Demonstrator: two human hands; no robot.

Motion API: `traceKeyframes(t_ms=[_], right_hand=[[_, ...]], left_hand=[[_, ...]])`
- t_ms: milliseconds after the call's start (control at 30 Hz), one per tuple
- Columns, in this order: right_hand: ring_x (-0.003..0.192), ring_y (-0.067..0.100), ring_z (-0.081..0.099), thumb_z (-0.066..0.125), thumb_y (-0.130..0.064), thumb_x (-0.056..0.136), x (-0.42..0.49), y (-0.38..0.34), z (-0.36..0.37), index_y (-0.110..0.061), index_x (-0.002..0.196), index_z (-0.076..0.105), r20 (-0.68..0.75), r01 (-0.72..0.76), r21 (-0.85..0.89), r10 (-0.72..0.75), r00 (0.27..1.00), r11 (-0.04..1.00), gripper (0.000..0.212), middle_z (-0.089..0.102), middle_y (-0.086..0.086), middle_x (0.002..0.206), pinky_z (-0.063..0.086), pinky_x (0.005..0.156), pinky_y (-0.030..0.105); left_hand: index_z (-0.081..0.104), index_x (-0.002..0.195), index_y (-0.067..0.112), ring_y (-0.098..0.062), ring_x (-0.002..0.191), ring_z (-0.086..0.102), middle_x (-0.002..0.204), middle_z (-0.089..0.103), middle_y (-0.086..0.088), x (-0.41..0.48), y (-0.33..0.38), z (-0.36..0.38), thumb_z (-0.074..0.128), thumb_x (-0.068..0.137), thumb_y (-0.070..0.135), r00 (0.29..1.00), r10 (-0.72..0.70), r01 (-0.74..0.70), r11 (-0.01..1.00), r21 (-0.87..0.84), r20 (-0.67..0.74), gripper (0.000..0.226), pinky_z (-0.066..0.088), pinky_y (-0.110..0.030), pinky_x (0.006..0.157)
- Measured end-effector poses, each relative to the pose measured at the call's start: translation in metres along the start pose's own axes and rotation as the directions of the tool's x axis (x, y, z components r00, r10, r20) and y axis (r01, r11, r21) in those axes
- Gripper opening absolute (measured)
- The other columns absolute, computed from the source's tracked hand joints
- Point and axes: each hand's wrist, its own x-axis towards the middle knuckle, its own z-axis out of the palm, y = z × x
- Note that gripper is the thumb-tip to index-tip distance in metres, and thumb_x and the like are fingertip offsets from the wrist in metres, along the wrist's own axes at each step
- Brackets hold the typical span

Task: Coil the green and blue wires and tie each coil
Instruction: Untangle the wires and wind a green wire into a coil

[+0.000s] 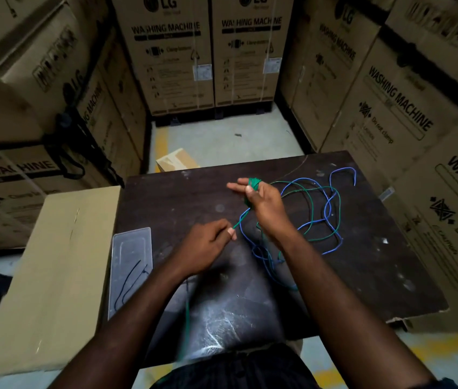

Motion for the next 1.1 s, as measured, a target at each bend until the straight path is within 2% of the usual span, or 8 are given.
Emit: traceKeyframes(t_ms=[100, 300, 400, 533, 600, 700, 900, 1100], right_hand=[[0.103, 0.019, 0.064, 0.043, -0.022, 0.092, -0.006, 0.011, 0.009, -0.003, 0.112, 0.053, 0.037, -0.001, -0.107, 0.005, 0.999, 0.994, 0.029, 0.068, 0.014, 0.106, 0.043, 0.101, 0.033], [0.09, -0.001, 0.064, 0.044, -0.022, 0.097, -0.018, 0.024, 0.009, -0.01, 0.106, 0.06, 0.123, -0.062, -0.25, 0.095, 0.988, 0.966, 0.022, 0.068, 0.002, 0.1, 0.047, 0.085, 0.018], [0.09, 0.001, 0.062, 0.044, -0.033, 0.095, -0.023, 0.022, 0.01, -0.014, 0.098, 0.066, 0.199, -0.014, -0.398, 0.101, 0.975, 0.917, 0.03, 0.069, -0.006, 0.092, 0.047, 0.087, 0.029], [0.097, 0.022, 0.066, 0.042, -0.048, 0.094, -0.034, 0.015, 0.01, -0.017, 0.091, 0.066, 0.331, -0.102, -0.387, 0.241, 0.912, 0.917, 0.04, 0.074, 0.008, 0.092, 0.044, 0.1, 0.042], [0.092, 0.028, 0.067, 0.041, -0.041, 0.098, -0.039, 0.008, 0.009, -0.013, 0.09, 0.065, 0.394, -0.108, -0.39, 0.271, 0.878, 0.915, 0.038, 0.074, 0.012, 0.086, 0.044, 0.099, 0.047], [0.083, 0.027, 0.067, 0.037, -0.026, 0.103, -0.043, -0.004, 0.011, -0.001, 0.088, 0.065, 0.425, -0.097, -0.405, 0.281, 0.86, 0.909, 0.041, 0.073, 0.015, 0.077, 0.047, 0.093, 0.04], [0.072, 0.026, 0.065, 0.035, -0.027, 0.1, -0.044, -0.009, 0.013, -0.003, 0.084, 0.063, 0.375, -0.163, -0.187, 0.224, 0.9, 0.969, 0.04, 0.07, 0.015, 0.07, 0.05, 0.077, 0.032], [0.081, 0.028, 0.065, 0.04, -0.028, 0.096, -0.043, -0.006, 0.01, -0.005, 0.091, 0.062, 0.368, -0.221, 0.01, 0.202, 0.908, 0.975, 0.032, 0.071, 0.016, 0.078, 0.047, 0.089, 0.043]], left_hand=[[0.062, 0.083, 0.02, -0.017, 0.076, 0.062, 0.079, 0.068, 0.003, 0.001, 0.008, -0.01, 0.041, 0.088, 0.041, 0.999, 0.023, -0.019, 0.993, 0.112, -0.035, 0.03, 0.048, -0.038, 0.07], [0.061, 0.081, 0.023, -0.02, 0.075, 0.063, 0.075, 0.068, -0.001, 0.004, 0.013, -0.04, 0.045, 0.088, 0.041, 0.987, 0.022, 0.012, 0.978, 0.209, -0.157, 0.025, 0.046, -0.035, 0.064], [0.062, 0.086, 0.022, -0.02, 0.076, 0.063, 0.077, 0.068, 0.0, 0.006, 0.012, -0.047, 0.042, 0.087, 0.046, 0.98, 0.03, 0.023, 0.966, 0.259, -0.199, 0.032, 0.048, -0.037, 0.064], [0.066, 0.083, 0.025, -0.014, 0.072, 0.062, 0.076, 0.069, 0.006, 0.01, 0.011, -0.055, 0.051, 0.087, 0.047, 0.956, 0.044, 0.037, 0.962, 0.27, -0.289, 0.027, 0.045, -0.03, 0.061], [0.068, 0.081, 0.026, -0.011, 0.071, 0.061, 0.076, 0.07, 0.008, 0.013, 0.008, -0.059, 0.056, 0.086, 0.046, 0.952, 0.023, 0.059, 0.965, 0.256, -0.307, 0.024, 0.044, -0.029, 0.06], [0.068, 0.079, 0.027, -0.008, 0.071, 0.062, 0.075, 0.069, 0.009, 0.021, -0.001, -0.062, 0.056, 0.082, 0.052, 0.942, -0.063, 0.127, 0.976, 0.178, -0.329, 0.028, 0.046, -0.03, 0.062], [0.067, 0.074, 0.024, -0.011, 0.074, 0.064, 0.074, 0.07, 0.007, 0.032, -0.039, -0.042, 0.056, 0.076, 0.061, 0.901, -0.274, 0.301, 0.953, 0.029, -0.337, 0.038, 0.049, -0.03, 0.067], [0.06, 0.062, 0.025, -0.016, 0.068, 0.061, 0.067, 0.066, 0.0, 0.026, -0.049, -0.01, 0.061, 0.089, 0.042, 0.926, -0.313, 0.323, 0.946, 0.015, -0.212, 0.032, 0.041, -0.028, 0.063]])
